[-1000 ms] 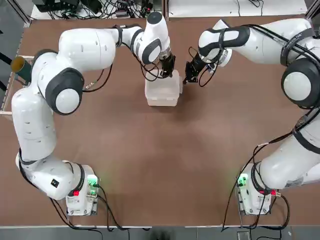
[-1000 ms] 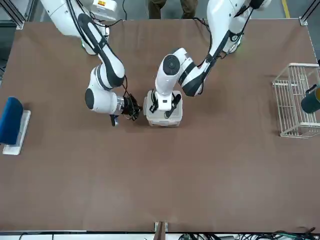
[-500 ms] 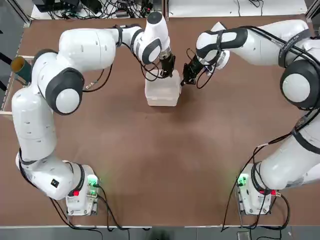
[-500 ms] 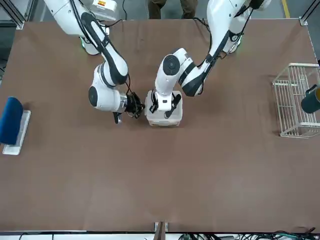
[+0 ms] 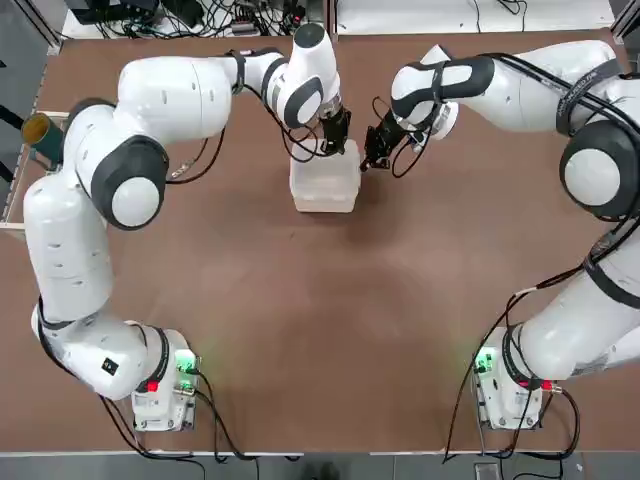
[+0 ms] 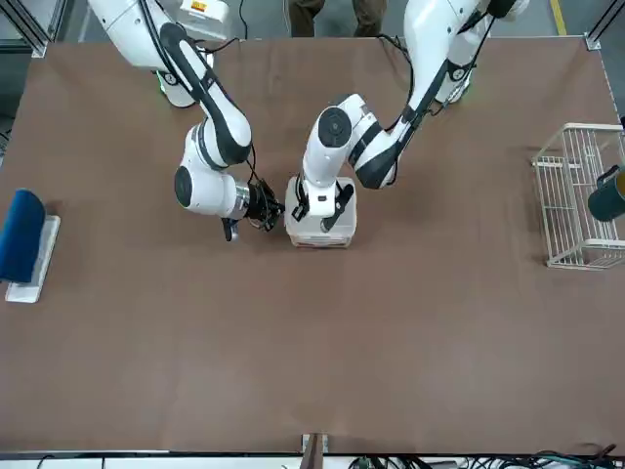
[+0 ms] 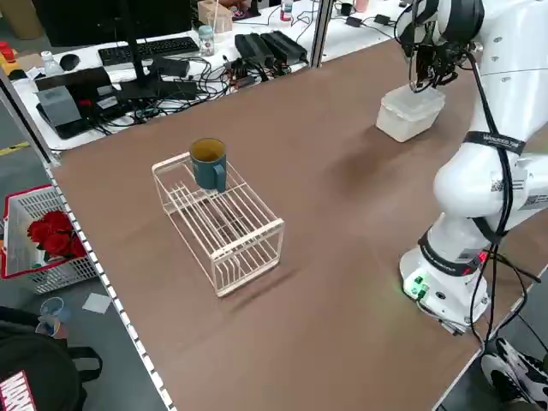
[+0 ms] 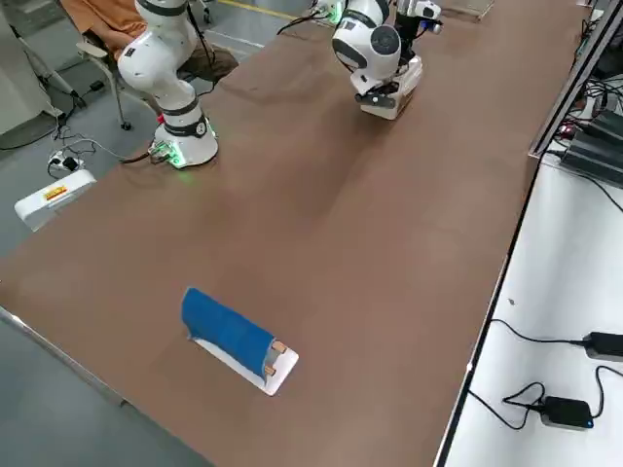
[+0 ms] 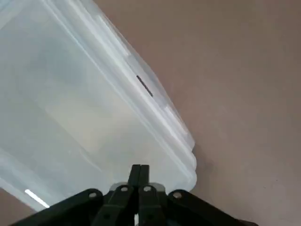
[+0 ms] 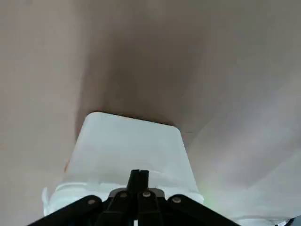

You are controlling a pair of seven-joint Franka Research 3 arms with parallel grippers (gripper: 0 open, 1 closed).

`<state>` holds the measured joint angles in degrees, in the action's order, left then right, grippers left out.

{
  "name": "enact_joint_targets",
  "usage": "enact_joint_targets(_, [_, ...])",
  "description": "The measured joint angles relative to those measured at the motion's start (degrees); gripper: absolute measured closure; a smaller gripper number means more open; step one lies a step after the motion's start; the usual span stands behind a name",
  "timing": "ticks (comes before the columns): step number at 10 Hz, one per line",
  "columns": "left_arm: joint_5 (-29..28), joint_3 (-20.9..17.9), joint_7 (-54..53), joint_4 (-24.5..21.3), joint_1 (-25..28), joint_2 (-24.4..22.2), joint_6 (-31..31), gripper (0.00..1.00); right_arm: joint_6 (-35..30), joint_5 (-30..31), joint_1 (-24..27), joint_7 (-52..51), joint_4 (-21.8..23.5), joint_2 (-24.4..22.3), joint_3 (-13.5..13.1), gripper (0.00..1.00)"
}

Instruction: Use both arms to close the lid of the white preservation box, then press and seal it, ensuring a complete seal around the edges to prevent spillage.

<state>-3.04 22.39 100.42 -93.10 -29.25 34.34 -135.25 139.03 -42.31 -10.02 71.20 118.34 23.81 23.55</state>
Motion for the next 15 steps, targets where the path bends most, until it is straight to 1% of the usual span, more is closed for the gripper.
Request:
enact_joint_targets(8, [0.0,0.0,0.0,0.1,0.0,0.0,0.0,0.99,2.9,-0.7,-0.7,0.0,1.1,0.0,-0.2,0.99])
enact_joint_targets(12, [0.0,0.0,0.0,0.1,0.0,0.1,-0.1,0.99,4.9,-2.7,-2.3,-0.2,1.5,0.4,-0.6,0.99])
enact_joint_targets(15, [0.0,0.0,0.0,0.1,0.0,0.2,-0.1,0.99,4.9,-3.8,-2.6,-0.2,1.6,0.5,-0.9,0.99])
